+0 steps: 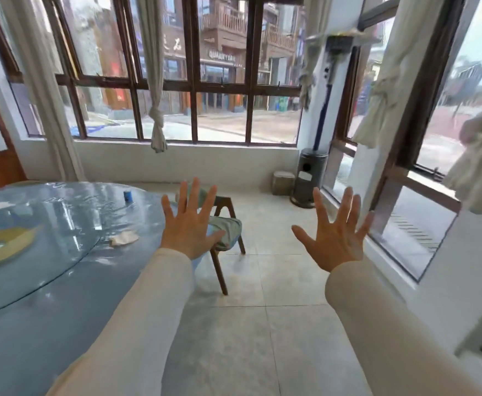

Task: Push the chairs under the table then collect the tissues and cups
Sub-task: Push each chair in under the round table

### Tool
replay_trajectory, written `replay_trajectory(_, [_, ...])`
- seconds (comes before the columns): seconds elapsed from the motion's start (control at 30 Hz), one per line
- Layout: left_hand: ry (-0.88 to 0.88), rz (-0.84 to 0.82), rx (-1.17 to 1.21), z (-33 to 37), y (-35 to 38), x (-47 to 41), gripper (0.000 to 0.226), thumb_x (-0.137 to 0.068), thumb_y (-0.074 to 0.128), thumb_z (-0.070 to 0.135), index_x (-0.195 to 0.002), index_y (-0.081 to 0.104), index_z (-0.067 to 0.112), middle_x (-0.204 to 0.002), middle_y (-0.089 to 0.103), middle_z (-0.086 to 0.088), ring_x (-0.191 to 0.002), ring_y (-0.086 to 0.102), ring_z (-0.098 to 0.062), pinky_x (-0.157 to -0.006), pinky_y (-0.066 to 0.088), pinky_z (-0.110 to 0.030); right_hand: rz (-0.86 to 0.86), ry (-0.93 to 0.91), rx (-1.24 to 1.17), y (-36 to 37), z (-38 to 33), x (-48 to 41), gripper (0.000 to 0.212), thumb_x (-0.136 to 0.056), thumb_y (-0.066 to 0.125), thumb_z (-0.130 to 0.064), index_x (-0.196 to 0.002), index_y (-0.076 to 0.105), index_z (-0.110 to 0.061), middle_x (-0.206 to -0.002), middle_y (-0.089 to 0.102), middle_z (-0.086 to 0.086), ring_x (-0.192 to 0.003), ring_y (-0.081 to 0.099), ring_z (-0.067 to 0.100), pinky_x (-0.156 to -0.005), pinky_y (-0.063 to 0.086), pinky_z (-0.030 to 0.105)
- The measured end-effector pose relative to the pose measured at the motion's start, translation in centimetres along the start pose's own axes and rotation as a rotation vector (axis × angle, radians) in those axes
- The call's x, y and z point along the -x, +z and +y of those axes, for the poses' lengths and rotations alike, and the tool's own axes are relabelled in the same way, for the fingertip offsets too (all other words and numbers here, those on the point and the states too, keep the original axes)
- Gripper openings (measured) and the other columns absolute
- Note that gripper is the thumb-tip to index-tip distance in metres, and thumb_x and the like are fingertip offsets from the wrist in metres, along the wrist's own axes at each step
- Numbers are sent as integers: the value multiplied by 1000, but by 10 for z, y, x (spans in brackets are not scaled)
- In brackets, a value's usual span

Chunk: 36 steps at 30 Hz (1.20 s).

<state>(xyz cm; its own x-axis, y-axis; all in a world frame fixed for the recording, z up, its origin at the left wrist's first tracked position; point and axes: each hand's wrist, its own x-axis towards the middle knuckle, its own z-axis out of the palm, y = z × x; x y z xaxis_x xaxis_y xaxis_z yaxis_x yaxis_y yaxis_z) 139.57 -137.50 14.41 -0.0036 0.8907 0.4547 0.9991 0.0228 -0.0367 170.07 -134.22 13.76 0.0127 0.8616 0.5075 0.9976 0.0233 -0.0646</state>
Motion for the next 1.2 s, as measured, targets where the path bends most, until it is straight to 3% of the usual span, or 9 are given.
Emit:
replay_trajectory(0.23, [44, 25, -4, 85, -5, -35, 103, -88, 40, 76, -152, -27, 32, -161, -33, -8, -149, -26, -36, -117, -4, -67, 57, 12, 16, -9, 96, -29, 94, -82, 24, -86, -152, -21, -43, -159, -35, 13, -148, -24, 38, -116, -8, 66])
replay_trajectory(0.6, [78, 24, 8, 126, 56, -137, 103, -86, 40, 78, -153, -25, 34, -160, -34, -5, -148, -28, -34, -116, -3, -69, 91, -38, 12, 50, 125, -127, 93, -83, 25, -86, -152, -20, -45, -162, -27, 15, -151, -14, 39, -116, -9, 66])
replay_trajectory(0.97, [102, 50, -27, 117, 156, -351, 100, -87, 36, 78, -154, -23, 32, -162, -30, -6, -149, -24, -36, -116, -1, -70, 41, -49, -12, 167, 103, -324, 89, -84, 22, -85, -150, -24, -46, -159, -32, 15, -150, -19, 39, -115, -7, 67])
replay_trajectory(1.2, [121, 83, -2, 139, 217, -487, 101, -85, 34, 80, -153, -24, 33, -163, -28, -6, -150, -22, -37, -114, -5, -68, 102, -44, -11, 230, 111, -447, 89, -85, 25, -85, -152, -18, -46, -163, -22, 15, -151, -10, 40, -114, -12, 65])
